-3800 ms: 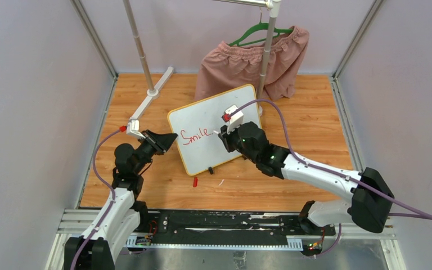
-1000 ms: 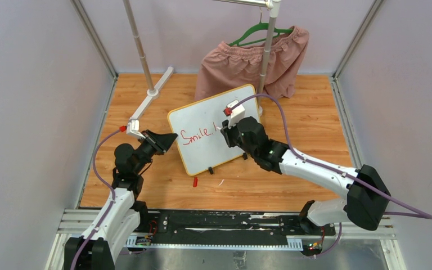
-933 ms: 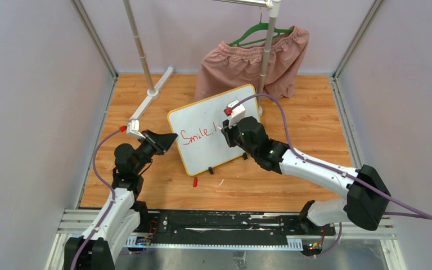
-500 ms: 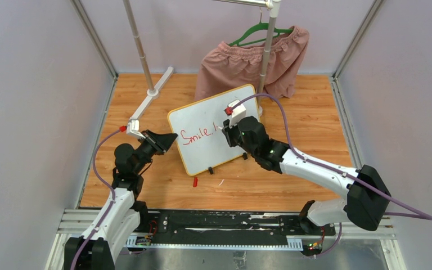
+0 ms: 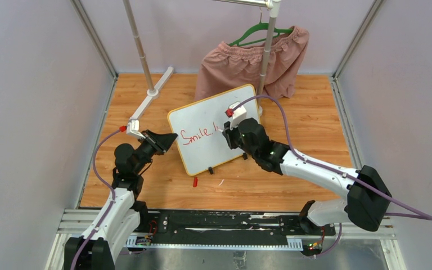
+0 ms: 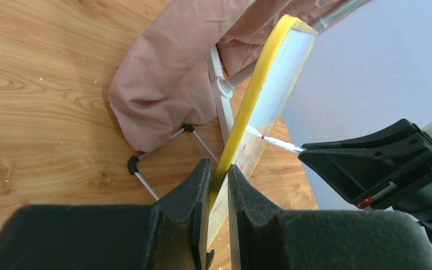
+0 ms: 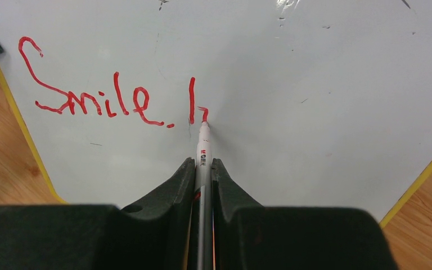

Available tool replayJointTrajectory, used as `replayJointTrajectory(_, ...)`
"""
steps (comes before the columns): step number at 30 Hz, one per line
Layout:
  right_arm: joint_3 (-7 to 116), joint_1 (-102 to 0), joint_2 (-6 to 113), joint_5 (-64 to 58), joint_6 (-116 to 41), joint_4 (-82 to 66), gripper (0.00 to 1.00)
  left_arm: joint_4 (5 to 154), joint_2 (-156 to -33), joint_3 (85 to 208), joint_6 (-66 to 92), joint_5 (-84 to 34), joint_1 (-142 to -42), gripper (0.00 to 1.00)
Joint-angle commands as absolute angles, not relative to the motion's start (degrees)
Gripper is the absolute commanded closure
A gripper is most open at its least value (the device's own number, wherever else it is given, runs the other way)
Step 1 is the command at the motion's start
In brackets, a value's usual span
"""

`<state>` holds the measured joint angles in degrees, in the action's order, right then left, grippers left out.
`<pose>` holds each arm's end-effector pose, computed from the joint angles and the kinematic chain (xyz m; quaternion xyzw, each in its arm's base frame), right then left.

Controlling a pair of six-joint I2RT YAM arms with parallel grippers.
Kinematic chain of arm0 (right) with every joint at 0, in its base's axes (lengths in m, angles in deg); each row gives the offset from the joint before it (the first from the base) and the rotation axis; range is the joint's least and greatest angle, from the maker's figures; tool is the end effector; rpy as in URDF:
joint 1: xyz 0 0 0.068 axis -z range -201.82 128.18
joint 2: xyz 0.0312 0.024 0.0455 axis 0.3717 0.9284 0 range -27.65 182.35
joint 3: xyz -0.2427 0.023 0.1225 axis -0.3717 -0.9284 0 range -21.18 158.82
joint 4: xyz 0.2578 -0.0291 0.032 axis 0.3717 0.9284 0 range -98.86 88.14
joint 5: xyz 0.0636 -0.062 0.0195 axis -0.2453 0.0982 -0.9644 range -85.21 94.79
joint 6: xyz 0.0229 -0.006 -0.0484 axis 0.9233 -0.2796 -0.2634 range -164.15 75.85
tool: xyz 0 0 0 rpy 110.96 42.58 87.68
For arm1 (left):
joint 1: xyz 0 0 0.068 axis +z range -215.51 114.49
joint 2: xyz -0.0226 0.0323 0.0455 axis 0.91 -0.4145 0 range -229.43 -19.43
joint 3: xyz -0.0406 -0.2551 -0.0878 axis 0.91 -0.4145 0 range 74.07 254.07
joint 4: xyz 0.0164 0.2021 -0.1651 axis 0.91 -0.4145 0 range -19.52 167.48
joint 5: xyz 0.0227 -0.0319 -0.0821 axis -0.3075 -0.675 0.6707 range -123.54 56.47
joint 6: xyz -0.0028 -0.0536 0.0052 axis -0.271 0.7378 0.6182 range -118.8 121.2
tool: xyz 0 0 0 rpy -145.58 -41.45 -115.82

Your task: Write a sentence on the whiteboard

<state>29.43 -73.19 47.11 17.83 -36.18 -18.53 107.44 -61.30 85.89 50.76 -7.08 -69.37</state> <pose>0.1961 0.2323 0.2956 -0.2258 0.7555 0.2232 0.5731 0.1700 -0.0272 0.2188 -0.1186 0.6976 -0.4538 0.5416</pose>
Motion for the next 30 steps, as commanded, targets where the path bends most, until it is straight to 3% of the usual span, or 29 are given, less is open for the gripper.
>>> replayJointTrajectory(1,28.6,-74.1,47.1,17.6,-35.5,-17.8,1.00,108.1,-60.8,85.8,51.1,-5.5,-69.2,1.00)
replayJointTrajectory(30,29.8,-71.8,43.2,19.4,-37.3,-16.6,1.00,108.1,-60.7,85.7,51.1,-5.6,-69.3,1.00)
